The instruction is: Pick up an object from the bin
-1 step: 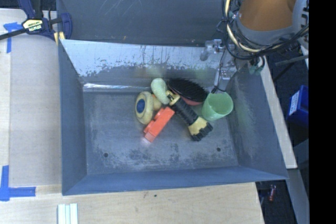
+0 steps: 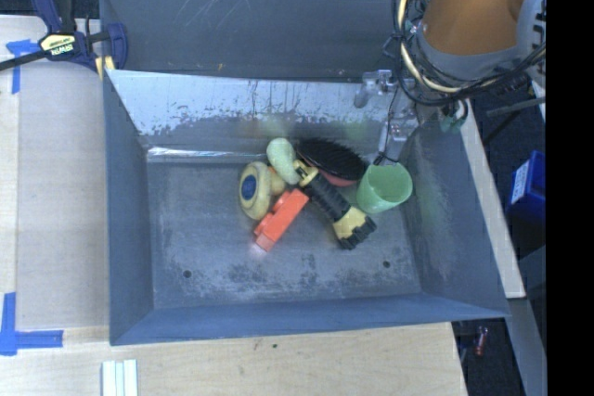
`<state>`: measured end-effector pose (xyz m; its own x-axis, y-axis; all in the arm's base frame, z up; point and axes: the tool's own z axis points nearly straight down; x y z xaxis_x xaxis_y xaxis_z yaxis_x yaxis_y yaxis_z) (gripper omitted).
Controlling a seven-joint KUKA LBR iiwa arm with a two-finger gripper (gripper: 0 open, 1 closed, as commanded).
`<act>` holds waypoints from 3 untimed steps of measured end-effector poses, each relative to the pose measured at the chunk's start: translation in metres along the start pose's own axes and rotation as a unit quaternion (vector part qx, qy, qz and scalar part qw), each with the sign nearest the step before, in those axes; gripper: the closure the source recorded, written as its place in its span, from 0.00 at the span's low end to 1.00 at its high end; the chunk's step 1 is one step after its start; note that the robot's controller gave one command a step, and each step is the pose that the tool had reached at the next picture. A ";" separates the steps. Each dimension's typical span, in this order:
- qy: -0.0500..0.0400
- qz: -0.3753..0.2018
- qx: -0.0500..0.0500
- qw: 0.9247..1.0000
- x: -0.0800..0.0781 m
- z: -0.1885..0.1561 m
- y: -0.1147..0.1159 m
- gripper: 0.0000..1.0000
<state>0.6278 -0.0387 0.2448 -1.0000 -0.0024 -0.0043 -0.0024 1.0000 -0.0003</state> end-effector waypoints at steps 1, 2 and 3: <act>0.001 -0.033 0.000 0.999 0.046 0.051 0.021 0.00; -0.005 -0.026 0.001 1.000 0.053 0.063 0.045 0.00; -0.004 0.003 0.001 1.000 0.029 0.105 0.034 0.00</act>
Offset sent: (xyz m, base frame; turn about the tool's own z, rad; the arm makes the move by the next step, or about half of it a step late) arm -0.0530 0.0442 -0.0631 -0.0515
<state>0.5990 -0.0050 0.1398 -0.9999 0.0027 -0.0128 0.0028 1.0000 -0.0015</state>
